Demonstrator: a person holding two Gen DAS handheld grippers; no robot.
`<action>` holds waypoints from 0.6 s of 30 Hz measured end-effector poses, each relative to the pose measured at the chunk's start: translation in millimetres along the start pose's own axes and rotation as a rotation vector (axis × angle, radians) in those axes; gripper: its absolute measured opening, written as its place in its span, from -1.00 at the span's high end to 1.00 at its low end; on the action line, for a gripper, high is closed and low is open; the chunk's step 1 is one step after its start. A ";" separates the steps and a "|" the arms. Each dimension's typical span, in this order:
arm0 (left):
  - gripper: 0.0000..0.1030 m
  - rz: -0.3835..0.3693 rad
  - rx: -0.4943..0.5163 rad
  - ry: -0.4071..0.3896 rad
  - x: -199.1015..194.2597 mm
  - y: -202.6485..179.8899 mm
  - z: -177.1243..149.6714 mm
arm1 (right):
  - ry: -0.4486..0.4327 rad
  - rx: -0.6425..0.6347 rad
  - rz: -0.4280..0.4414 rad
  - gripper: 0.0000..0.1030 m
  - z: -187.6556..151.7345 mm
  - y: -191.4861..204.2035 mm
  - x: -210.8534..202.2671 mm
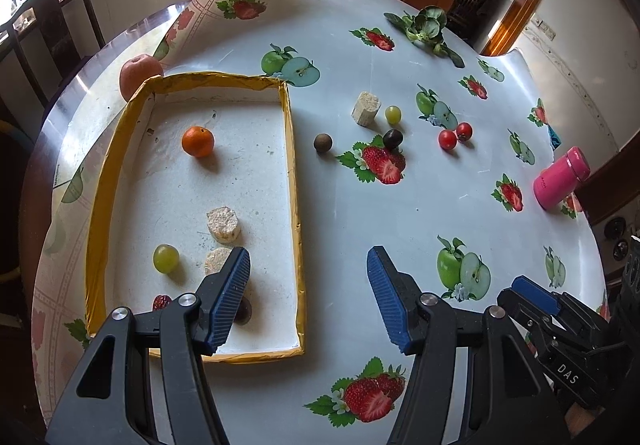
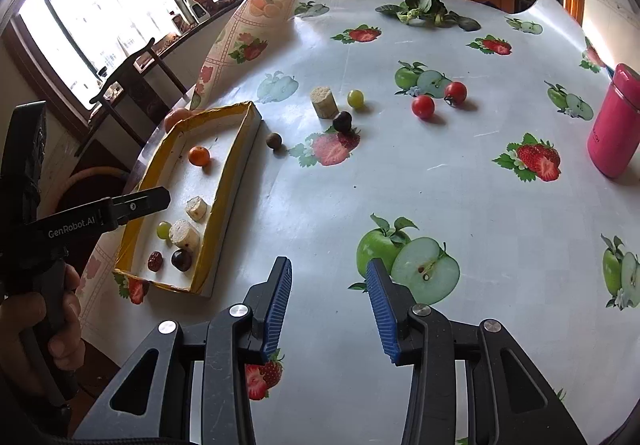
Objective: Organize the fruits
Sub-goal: 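Move both tools back from the tray toward the remaining fruits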
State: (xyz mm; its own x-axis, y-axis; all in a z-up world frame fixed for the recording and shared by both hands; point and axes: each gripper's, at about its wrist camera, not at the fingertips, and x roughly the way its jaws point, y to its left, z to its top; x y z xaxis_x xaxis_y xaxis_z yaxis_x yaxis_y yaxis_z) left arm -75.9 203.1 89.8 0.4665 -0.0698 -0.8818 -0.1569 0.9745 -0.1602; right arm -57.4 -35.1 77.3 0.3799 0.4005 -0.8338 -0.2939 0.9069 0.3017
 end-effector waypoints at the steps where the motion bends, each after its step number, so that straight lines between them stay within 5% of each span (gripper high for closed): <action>1: -0.16 -0.002 0.001 0.002 0.7 -1.3 -0.6 | 0.000 0.004 -0.002 0.20 -0.2 -2.9 -0.8; 18: -0.16 -0.058 0.014 0.057 22.8 -30.0 -2.8 | 0.014 0.059 -0.026 0.20 -6.3 -42.0 2.4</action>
State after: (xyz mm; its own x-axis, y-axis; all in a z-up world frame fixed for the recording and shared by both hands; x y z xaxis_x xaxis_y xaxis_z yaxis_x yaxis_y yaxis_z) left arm -63.0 171.7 73.2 0.4238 -0.1377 -0.8952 -0.1187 0.9714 -0.2056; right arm -49.6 -73.1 59.6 0.3744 0.3748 -0.8481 -0.2314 0.9235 0.3060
